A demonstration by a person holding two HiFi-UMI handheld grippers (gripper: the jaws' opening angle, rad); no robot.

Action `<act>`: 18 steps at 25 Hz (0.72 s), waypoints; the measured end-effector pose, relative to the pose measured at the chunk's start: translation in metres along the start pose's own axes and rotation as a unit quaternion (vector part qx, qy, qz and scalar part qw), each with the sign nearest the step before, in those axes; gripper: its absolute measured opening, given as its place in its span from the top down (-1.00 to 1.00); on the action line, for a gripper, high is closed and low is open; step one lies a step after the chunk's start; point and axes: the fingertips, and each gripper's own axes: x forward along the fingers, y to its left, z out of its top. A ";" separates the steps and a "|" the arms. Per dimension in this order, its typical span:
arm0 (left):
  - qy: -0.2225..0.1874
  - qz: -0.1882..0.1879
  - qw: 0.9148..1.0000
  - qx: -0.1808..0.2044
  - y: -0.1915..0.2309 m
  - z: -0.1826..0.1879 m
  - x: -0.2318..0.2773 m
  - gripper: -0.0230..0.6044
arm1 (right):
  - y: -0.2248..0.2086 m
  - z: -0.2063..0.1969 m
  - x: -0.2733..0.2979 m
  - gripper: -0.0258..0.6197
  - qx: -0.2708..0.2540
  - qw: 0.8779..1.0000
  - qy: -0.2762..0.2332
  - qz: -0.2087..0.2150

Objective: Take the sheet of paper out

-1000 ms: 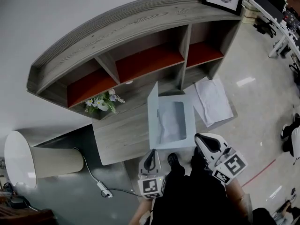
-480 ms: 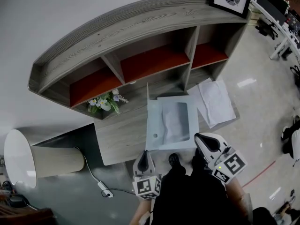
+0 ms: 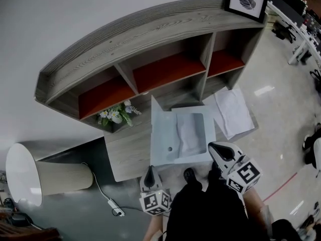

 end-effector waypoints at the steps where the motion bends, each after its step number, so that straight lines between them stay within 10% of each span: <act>1: 0.001 0.002 1.000 -0.003 0.003 0.000 0.000 0.89 | 0.000 -0.002 0.002 0.88 -0.003 1.000 0.005 -0.003; 18: 0.018 0.020 0.999 -0.027 0.023 -0.007 -0.003 0.89 | -0.007 -0.084 0.059 0.70 -0.038 0.990 0.134 0.002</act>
